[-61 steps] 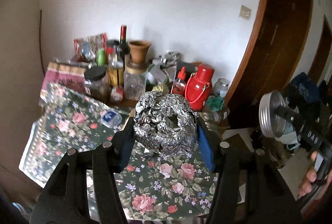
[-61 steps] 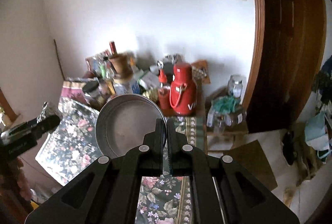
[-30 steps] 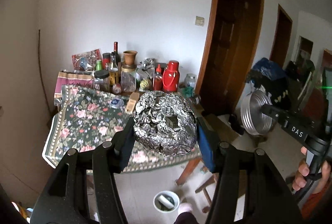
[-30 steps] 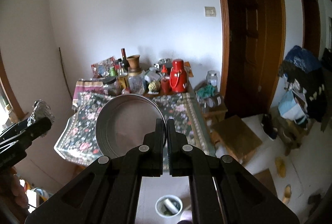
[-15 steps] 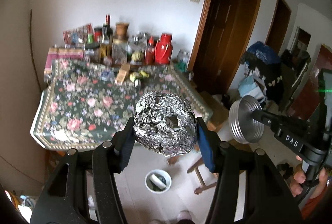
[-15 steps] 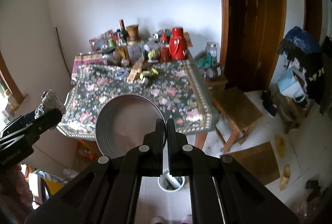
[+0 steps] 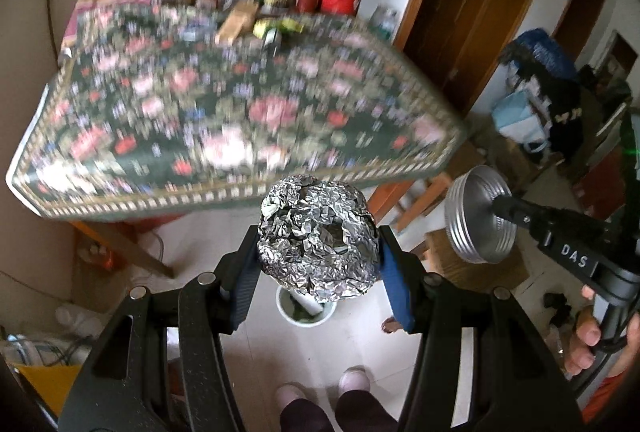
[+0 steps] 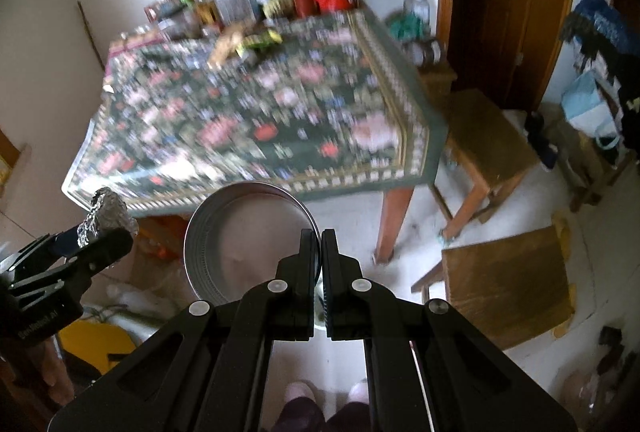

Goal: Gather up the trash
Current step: 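Carry the foil ball and tin lid down to the white bucket with both tools, then open both tools to drop the foil ball and lid into the bucket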

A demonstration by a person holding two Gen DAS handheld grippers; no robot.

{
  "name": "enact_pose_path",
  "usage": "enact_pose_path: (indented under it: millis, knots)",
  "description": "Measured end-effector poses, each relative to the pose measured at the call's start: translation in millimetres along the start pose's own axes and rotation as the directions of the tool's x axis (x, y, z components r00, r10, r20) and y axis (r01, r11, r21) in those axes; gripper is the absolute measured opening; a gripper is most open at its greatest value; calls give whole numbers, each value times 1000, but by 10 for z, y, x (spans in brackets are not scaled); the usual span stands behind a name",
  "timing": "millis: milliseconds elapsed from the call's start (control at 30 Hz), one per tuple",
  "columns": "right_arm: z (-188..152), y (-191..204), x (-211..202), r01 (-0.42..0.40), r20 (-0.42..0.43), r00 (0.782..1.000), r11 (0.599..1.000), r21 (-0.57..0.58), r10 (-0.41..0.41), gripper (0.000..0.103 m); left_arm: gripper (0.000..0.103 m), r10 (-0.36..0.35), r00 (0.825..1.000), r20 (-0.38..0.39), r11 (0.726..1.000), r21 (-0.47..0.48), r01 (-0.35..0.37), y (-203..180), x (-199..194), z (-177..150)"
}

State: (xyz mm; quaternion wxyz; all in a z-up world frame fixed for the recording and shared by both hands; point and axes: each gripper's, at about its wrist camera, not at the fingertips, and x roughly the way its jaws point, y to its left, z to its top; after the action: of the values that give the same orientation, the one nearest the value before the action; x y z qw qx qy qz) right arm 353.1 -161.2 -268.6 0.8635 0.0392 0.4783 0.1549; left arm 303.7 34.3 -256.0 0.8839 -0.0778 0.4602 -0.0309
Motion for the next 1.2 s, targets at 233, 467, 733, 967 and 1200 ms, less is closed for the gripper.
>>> enact_pose_path:
  millis: [233,467,733,967,1200]
  knots:
    - [-295,-224,961,-10,-143,990,1000,-18,7,3,55,30,993,-118,995,-86,-40,215,963,-494]
    - [-616,-219,1782,-60,-234,971,997,-49,47,4,55,59,975,-216,986,-140,-90,507,1714,-984]
    - [-894,-258,2471,-122,-345,932,993,-8,112,45,55,11,955,-297,984,-166,-63,586,2382,-1269]
    - [-902,-489,2521,-80,-356,931,996,26,84,45,59,-92,935,-342,982,-185,28,332,2826,-1276]
    - [-772,-588,2412,-53,-335,941,998,22,57,46,67,-22,915,-403,991,-128,-33,213,2937,-1235]
